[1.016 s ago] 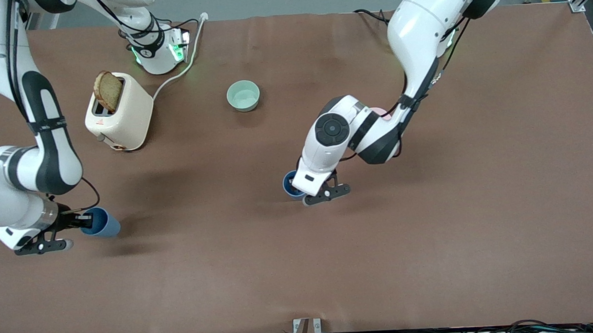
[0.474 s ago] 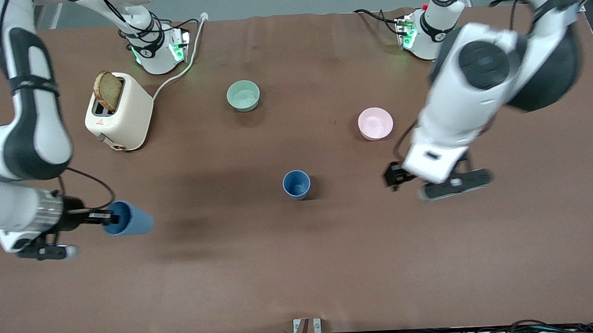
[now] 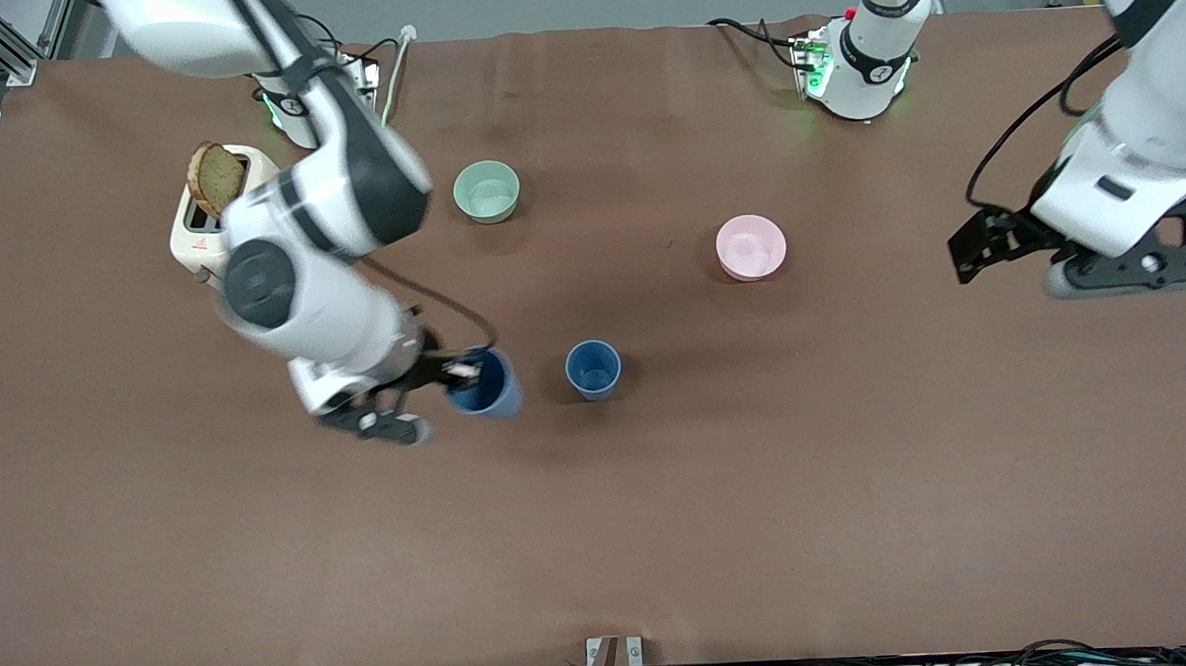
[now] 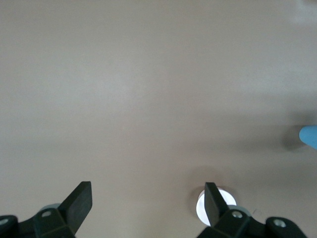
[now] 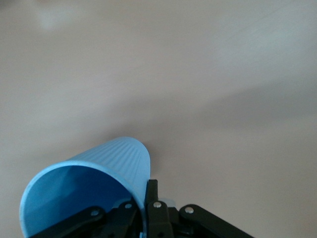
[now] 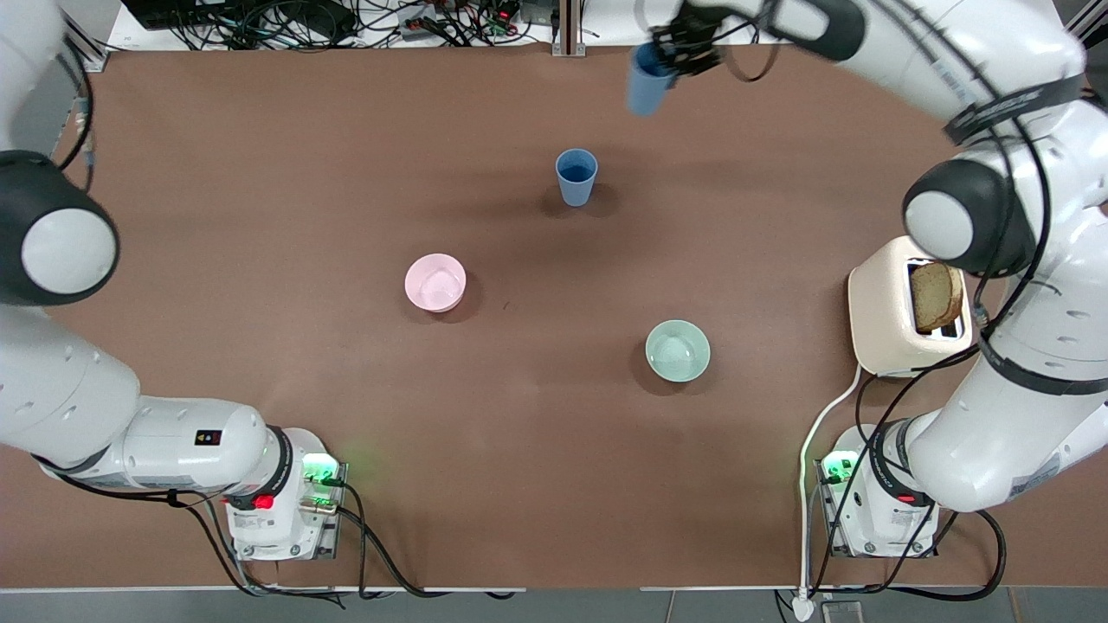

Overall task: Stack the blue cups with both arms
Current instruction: 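Carry the held blue cup over the placed cup with the right gripper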

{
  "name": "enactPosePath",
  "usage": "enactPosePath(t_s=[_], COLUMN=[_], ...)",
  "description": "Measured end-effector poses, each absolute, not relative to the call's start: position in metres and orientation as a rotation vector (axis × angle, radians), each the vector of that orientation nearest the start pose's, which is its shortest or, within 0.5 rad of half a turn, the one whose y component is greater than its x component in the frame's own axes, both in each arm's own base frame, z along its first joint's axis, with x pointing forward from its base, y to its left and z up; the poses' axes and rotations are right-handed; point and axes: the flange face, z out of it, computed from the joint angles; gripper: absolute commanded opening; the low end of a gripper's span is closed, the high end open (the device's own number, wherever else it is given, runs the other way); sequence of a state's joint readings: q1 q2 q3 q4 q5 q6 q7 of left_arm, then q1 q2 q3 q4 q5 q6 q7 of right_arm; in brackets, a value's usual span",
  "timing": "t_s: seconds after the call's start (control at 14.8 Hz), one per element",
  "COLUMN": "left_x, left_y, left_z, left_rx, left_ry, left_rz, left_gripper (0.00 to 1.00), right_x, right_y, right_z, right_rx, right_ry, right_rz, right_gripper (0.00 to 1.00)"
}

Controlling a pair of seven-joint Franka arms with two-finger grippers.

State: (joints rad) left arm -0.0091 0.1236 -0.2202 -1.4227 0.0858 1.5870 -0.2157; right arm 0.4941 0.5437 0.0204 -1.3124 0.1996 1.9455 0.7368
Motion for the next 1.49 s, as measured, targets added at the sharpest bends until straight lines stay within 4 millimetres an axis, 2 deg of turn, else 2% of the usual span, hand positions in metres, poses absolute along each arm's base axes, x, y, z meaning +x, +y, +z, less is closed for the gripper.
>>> enactPosePath(t_s=[0.14, 0.2, 0.34, 0.54, 0.74, 1.22, 1.49], left_x=[0.568, 0.562, 0.555, 0.549, 0.545, 0.542, 0.542], left_y=[-0.107, -0.104, -0.095, -0.086, -0.091, -0.104, -0.105], left_z=[0.628, 0.627, 0.628, 0.635, 0.641, 0.639, 0.639], left_rx=[-3.084, -3.078, -3.070, -3.066, -3.066, -3.071, -3.071], left_ry=[0.038, 0.057, 0.089, 0.090, 0.080, 0.024, 0.017], left_rz=[-0.070, -0.062, -0.055, -0.070, -0.087, -0.085, -0.085], left_gripper=[1.00, 1.00, 1.00, 1.00, 1.00, 1.00, 1.00], right_x=[0.599, 0.589, 0.581, 0.583, 0.584, 0.590, 0.591], right_y=[0.418, 0.436, 0.453, 0.450, 0.449, 0.443, 0.445], right_z=[0.418, 0.406, 0.386, 0.375, 0.367, 0.360, 0.354], right_rx=[-2.885, -2.893, -2.907, -2.919, -2.928, -2.936, -2.929], right_ry=[0.438, 0.429, 0.415, 0.425, 0.430, 0.450, 0.449], right_rz=[0.061, 0.074, 0.094, 0.102, 0.113, 0.112, 0.096], right_gripper=[0.01, 0.01, 0.01, 0.01, 0.01, 0.02, 0.02])
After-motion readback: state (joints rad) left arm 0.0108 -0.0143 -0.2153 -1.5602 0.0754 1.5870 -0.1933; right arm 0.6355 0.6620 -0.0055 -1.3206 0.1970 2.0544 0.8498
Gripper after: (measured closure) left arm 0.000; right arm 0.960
